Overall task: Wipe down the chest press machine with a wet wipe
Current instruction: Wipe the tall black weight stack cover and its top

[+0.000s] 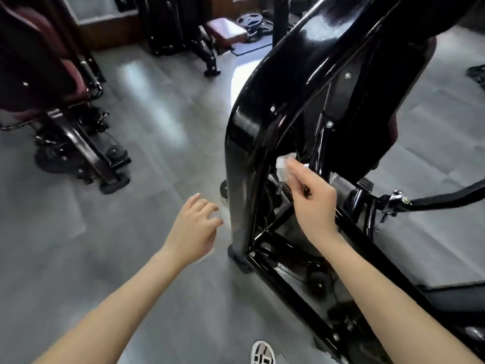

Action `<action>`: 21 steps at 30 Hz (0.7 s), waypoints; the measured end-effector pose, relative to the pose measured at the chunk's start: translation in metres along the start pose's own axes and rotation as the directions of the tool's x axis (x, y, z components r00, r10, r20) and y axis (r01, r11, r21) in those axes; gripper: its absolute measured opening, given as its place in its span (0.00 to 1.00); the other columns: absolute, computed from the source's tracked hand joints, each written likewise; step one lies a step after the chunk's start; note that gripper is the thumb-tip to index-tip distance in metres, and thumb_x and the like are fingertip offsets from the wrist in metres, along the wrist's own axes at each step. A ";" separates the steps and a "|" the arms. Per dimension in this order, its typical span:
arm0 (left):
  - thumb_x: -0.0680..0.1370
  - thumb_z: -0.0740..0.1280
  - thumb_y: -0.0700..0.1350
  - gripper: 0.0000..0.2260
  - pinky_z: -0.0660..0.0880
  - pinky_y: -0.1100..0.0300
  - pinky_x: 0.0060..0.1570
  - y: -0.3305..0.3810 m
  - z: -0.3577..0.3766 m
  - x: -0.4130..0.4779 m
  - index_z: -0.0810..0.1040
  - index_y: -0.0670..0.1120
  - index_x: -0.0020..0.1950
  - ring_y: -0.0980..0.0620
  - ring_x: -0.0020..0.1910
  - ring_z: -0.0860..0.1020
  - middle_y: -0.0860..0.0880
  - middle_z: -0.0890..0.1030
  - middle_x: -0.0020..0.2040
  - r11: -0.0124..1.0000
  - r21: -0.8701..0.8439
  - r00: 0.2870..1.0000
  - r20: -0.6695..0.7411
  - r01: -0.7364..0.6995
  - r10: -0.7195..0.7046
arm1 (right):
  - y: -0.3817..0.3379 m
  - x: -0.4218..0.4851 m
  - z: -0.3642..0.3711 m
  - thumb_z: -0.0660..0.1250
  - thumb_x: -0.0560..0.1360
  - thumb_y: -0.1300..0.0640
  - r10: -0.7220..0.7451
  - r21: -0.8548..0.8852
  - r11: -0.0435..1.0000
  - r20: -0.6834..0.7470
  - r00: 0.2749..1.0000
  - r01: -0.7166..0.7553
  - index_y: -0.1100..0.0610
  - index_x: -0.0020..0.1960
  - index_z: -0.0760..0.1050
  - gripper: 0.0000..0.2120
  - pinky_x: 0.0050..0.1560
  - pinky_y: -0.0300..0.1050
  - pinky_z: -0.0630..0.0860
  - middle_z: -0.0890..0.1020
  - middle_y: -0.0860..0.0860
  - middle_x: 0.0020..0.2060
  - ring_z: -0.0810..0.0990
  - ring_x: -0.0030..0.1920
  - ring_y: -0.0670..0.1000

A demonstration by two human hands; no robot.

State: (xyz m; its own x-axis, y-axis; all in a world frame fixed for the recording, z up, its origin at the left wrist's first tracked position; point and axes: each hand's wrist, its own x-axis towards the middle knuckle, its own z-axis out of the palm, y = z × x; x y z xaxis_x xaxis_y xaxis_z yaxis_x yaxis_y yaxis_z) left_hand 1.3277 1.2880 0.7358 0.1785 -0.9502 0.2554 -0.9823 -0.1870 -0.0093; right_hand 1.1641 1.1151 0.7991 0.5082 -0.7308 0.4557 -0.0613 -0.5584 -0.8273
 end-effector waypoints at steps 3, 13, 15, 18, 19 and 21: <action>0.66 0.64 0.38 0.09 0.74 0.49 0.53 -0.001 0.016 -0.017 0.82 0.48 0.37 0.42 0.39 0.78 0.45 0.81 0.43 0.978 -0.096 0.983 -0.010 0.183 -0.185 | 0.015 0.017 0.026 0.62 0.78 0.69 -0.530 -0.207 0.825 0.038 0.847 0.525 0.64 0.61 0.76 0.13 0.69 0.53 0.67 0.79 0.57 0.60 0.74 0.65 0.53; 0.70 0.64 0.41 0.11 0.73 0.54 0.45 -0.002 0.097 -0.055 0.83 0.48 0.47 0.45 0.45 0.77 0.50 0.81 0.46 0.768 -0.464 0.866 -0.003 0.442 -0.500 | 0.137 -0.007 0.064 0.43 0.80 0.68 -0.452 -0.567 -0.256 0.786 0.421 0.783 0.57 0.77 0.52 0.26 0.73 0.62 0.35 0.43 0.51 0.77 0.39 0.76 0.52; 0.72 0.65 0.39 0.11 0.69 0.58 0.48 0.001 0.122 -0.055 0.83 0.48 0.50 0.46 0.49 0.76 0.50 0.81 0.48 0.732 -0.505 0.847 -0.007 0.456 -0.532 | 0.157 -0.020 0.071 0.50 0.78 0.65 -0.373 -0.546 -0.336 0.825 0.424 0.767 0.58 0.78 0.47 0.29 0.71 0.64 0.33 0.42 0.52 0.77 0.36 0.76 0.54; 0.75 0.66 0.39 0.12 0.64 0.64 0.53 0.006 0.165 -0.051 0.81 0.48 0.56 0.49 0.55 0.74 0.51 0.79 0.53 0.658 -0.589 0.820 0.014 0.469 -0.572 | 0.190 -0.041 0.086 0.50 0.76 0.60 -0.314 -0.504 -0.428 0.861 0.399 0.750 0.60 0.77 0.40 0.33 0.68 0.68 0.30 0.40 0.54 0.77 0.33 0.75 0.55; 0.75 0.66 0.39 0.12 0.64 0.65 0.54 0.007 0.181 -0.048 0.80 0.48 0.57 0.50 0.56 0.74 0.51 0.79 0.53 0.637 -0.616 0.816 0.015 0.462 -0.577 | 0.202 -0.048 0.092 0.46 0.75 0.60 -0.299 -0.486 -0.451 0.872 0.387 0.749 0.60 0.77 0.40 0.32 0.68 0.68 0.30 0.41 0.54 0.77 0.32 0.75 0.56; 0.75 0.65 0.39 0.12 0.63 0.66 0.54 0.009 0.212 -0.045 0.80 0.49 0.57 0.51 0.56 0.73 0.52 0.79 0.53 0.610 -0.654 0.808 0.003 0.448 -0.590 | 0.233 -0.066 0.105 0.44 0.74 0.60 -0.305 -0.482 -0.433 0.873 0.380 0.761 0.59 0.77 0.46 0.31 0.69 0.68 0.31 0.45 0.53 0.77 0.32 0.74 0.57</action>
State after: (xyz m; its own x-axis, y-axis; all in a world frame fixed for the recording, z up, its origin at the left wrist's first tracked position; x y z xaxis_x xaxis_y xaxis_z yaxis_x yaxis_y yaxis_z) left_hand 1.3224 1.2760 0.5195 0.7236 -0.6578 0.2091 -0.5564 -0.3765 0.7407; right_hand 1.2061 1.0746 0.5420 0.9621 0.2351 0.1383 -0.0011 -0.5037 0.8639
